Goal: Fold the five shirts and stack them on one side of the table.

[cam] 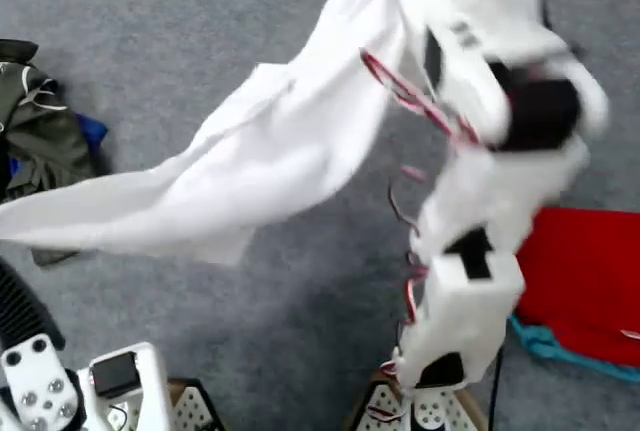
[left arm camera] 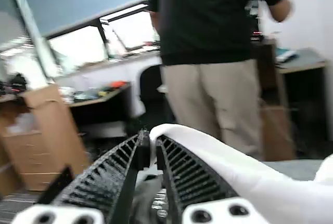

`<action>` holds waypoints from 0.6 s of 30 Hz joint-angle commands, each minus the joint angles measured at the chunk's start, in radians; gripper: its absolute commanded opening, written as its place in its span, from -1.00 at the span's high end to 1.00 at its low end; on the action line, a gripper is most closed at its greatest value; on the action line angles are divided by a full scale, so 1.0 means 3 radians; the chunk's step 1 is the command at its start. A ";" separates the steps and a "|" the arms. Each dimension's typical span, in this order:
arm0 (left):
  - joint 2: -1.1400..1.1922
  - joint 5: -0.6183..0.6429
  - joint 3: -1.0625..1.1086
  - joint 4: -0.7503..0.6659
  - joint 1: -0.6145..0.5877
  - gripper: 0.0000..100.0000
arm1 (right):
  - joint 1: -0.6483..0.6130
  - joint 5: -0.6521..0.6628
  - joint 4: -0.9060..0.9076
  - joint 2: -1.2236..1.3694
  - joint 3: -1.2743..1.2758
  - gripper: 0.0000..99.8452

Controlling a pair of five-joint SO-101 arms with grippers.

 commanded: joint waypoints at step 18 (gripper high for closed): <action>0.0156 0.0384 0.3795 -0.3232 0.0026 0.96 | -0.0038 -0.0077 -0.1954 -0.0882 0.3409 0.97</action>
